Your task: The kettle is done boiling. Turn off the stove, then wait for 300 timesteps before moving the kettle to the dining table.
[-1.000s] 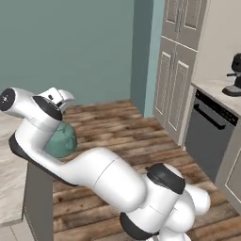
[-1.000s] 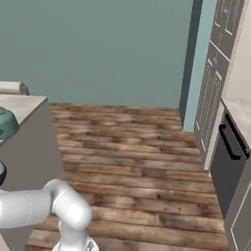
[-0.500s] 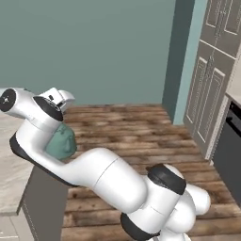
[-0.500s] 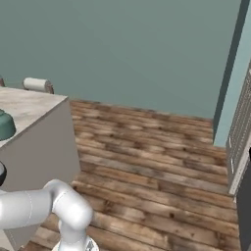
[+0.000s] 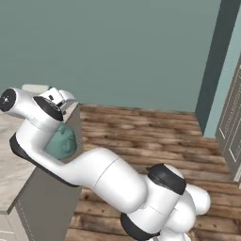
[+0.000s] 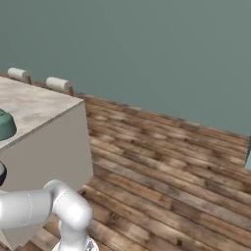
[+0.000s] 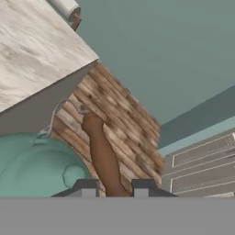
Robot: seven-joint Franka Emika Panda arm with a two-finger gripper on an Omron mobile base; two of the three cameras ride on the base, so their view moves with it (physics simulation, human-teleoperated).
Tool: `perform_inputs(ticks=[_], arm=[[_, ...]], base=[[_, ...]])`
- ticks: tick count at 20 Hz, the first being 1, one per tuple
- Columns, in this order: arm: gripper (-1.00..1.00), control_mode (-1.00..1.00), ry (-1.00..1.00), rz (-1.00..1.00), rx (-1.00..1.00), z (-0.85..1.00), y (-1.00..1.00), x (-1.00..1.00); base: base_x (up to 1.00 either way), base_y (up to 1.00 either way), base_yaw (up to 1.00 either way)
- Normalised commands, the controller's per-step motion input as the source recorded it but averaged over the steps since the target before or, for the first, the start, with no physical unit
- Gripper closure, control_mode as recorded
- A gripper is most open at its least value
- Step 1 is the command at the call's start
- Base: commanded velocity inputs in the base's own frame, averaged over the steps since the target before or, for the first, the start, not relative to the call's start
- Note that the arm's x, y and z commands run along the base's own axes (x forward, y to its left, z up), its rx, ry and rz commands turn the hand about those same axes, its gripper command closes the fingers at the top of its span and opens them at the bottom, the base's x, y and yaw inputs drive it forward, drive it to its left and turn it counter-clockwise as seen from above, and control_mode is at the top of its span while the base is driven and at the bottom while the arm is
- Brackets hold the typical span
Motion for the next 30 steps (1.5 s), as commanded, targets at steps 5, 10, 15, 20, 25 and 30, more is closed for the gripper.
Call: perform_inputs(ticks=[5,10,15,20,25,30], arm=[[1.00,1.00,0.00,0.00,0.00,0.00,0.00,0.00],[1.00,1.00,0.00,0.00,0.00,0.00,0.00,0.00],[1.00,1.00,0.00,0.00,0.00,0.00,0.00,0.00],[1.00,1.00,0.00,0.00,0.00,0.00,0.00,0.00],[1.00,1.00,0.00,0.00,0.00,0.00,0.00,0.00],[1.00,1.00,0.00,0.00,0.00,0.00,0.00,0.00]], base=[[0.43,-0.56,0.38],[0.41,-0.55,0.38],[0.39,-0.53,0.38],[0.39,-0.52,0.38],[0.38,-0.51,0.38],[0.35,-0.52,0.37]])
